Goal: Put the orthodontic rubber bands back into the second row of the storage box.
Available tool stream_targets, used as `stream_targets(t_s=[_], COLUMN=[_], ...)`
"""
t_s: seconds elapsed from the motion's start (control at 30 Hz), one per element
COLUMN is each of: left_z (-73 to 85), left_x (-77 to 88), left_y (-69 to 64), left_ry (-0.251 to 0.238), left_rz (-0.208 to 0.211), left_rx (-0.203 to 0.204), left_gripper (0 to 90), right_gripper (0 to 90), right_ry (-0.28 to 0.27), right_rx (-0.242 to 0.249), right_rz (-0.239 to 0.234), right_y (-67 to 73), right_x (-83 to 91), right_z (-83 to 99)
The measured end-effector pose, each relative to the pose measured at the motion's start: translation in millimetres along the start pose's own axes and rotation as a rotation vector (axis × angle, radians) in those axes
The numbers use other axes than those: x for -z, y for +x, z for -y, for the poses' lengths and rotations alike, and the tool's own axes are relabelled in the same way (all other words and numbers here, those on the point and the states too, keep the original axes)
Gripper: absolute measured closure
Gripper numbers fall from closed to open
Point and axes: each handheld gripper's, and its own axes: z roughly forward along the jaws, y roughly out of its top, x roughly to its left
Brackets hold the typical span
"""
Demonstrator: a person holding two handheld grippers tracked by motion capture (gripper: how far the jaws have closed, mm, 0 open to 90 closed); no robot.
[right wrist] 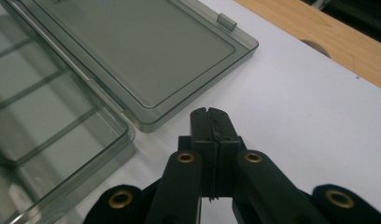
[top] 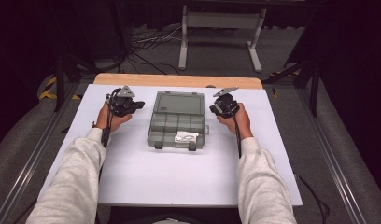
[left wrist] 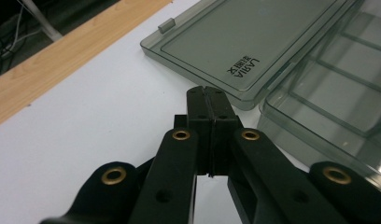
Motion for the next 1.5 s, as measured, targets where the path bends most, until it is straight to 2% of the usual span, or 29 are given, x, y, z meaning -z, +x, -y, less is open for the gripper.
stream_targets(t_s=[0.07,0.17,0.33,0.43,0.53,0.63,0.67,0.73,0.93,0.97,1.2,1.3,1.4,1.5], left_z=[-0.6,-0.2,3.4,4.2,2.9,1.7,1.7,2.5,2.8,2.1,-0.9,-2.9,-3.8,-5.9], left_x=[-8.5,-19.1,-30.1,-34.3,-37.0,-38.2,-39.6,-42.8,-43.7,-44.0,-48.0,-50.8,-53.4,-56.4], left_y=[0.2,-0.9,1.2,0.4,-3.3,-4.8,-5.9,-7.2,-5.4,-4.8,0.2,0.4,3.1,4.2], left_ry=[0.015,0.051,0.089,0.107,0.116,0.119,0.121,0.140,0.134,0.138,0.139,0.136,0.128,0.125], left_rz=[0.011,0.000,0.011,0.014,0.019,0.025,0.037,0.043,0.055,0.053,0.074,0.055,0.057,0.048], left_rx=[0.001,-0.019,0.007,0.005,0.008,-0.006,-0.007,-0.016,-0.008,-0.017,-0.006,-0.012,0.011,0.014], left_gripper=[90.0,90.0,90.0,90.0,90.0,90.0,90.0,90.0,90.0,90.0,89.9,89.9,89.9,89.8], right_gripper=[90.0,90.0,90.0,90.0,90.0,90.0,90.0,90.0,90.0,90.0,90.0,90.0,90.0,90.0], right_ry=[0.020,0.050,0.110,0.129,0.125,0.127,0.127,0.133,0.142,0.142,0.112,0.107,0.101,0.095], right_rx=[0.002,0.003,0.023,0.023,0.023,0.031,0.031,0.060,0.067,0.066,0.052,0.052,0.051,0.050], right_rz=[0.002,-0.001,0.006,-0.002,-0.013,-0.040,-0.040,-0.068,-0.078,-0.080,-0.090,-0.095,-0.091,-0.088], right_y=[-0.7,-0.9,0.6,1.2,-0.1,0.4,0.4,3.3,2.5,1.8,-1.3,-3.2,-4.0,-5.1], right_x=[-6.4,-14.8,-28.5,-32.5,-32.7,-33.1,-33.1,-33.8,-34.6,-35.0,-39.8,-41.7,-43.7,-45.9], right_z=[-2.0,-3.5,-3.1,-1.7,-1.6,-2.3,-2.3,-4.0,-5.3,-5.6,-6.7,-8.1,-9.4,-10.9])
